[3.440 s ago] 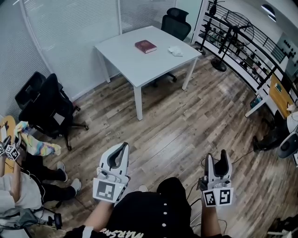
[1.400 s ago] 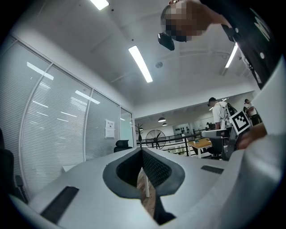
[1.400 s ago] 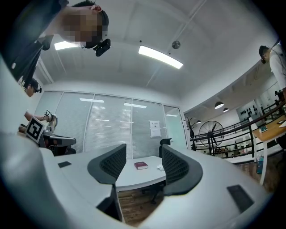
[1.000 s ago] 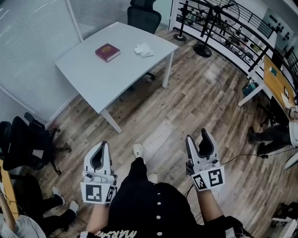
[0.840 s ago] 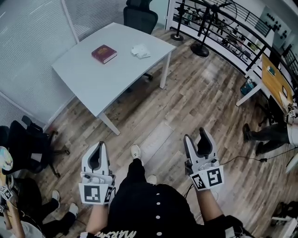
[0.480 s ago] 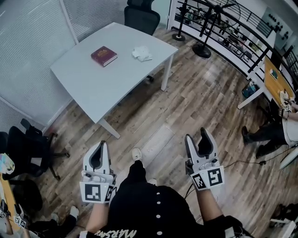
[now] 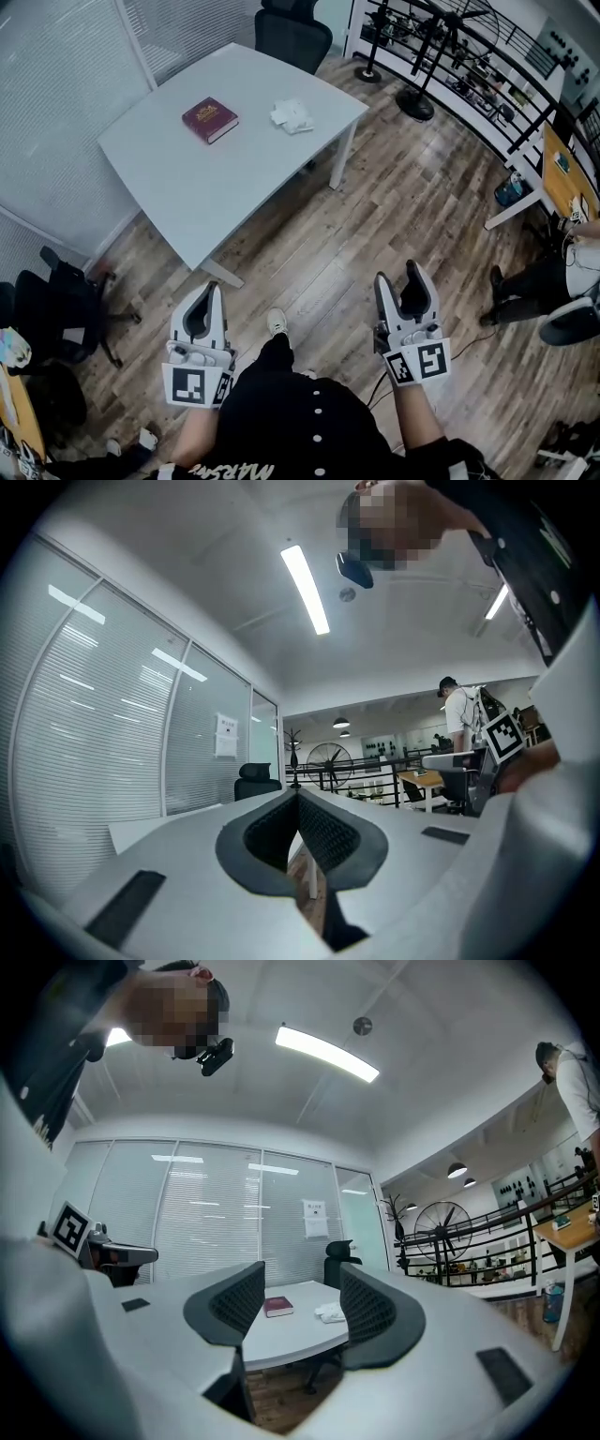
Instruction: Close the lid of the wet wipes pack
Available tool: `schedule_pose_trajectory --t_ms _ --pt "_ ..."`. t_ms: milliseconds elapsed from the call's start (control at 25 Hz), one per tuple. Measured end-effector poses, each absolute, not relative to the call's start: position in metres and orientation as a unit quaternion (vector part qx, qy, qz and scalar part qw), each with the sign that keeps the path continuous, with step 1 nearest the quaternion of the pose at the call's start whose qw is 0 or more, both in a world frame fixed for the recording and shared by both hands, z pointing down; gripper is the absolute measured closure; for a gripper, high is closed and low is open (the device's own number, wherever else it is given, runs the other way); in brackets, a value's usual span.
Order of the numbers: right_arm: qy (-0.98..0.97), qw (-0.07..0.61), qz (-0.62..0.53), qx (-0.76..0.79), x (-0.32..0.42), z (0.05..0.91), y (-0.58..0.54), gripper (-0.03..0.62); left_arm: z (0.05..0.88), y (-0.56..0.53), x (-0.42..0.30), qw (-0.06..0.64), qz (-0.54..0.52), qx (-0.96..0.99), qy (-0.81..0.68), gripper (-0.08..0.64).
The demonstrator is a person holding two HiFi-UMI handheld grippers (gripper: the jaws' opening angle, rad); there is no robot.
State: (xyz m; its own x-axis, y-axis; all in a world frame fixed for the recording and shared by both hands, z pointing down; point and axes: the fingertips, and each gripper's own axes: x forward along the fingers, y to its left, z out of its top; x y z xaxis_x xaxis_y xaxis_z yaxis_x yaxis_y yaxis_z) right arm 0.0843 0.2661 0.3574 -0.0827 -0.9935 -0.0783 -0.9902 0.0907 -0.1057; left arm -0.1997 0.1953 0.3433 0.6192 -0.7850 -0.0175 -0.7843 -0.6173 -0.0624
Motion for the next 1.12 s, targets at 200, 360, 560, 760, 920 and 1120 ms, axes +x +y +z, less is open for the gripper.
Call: schedule_pose_trajectory --t_ms 200,360,560,760,920,1120 --pt "0.732 0.061 -0.014 -0.678 0.089 0.353 0.238 0.344 0.339 0.164 -0.192 0.028 -0.003 -0.903 0.43 0.552" --pt "0.729 0.06 -0.008 -0.682 0.092 0.346 0.215 0.344 0.333 0.137 -0.189 0.034 0.004 -0.905 0.425 0.552" --pt "0.722 0.061 0.003 -0.689 0.094 0.337 0.191 0.344 0.328 0.107 -0.186 0.036 0.015 -0.909 0.415 0.552" --pt "0.715 0.064 0.015 -0.696 0.095 0.327 0.165 0.344 0.319 0.075 -0.185 0.045 0.028 -0.911 0.408 0.552" --pt "0.708 0.071 0.025 -0.702 0.098 0.322 0.143 0.344 0.315 0.051 -0.185 0.052 0.035 -0.913 0.402 0.552" --pt "0.707 0.081 0.034 -0.702 0.095 0.316 0.114 0.344 0.315 0.019 -0.191 0.057 0.043 -0.912 0.404 0.552"
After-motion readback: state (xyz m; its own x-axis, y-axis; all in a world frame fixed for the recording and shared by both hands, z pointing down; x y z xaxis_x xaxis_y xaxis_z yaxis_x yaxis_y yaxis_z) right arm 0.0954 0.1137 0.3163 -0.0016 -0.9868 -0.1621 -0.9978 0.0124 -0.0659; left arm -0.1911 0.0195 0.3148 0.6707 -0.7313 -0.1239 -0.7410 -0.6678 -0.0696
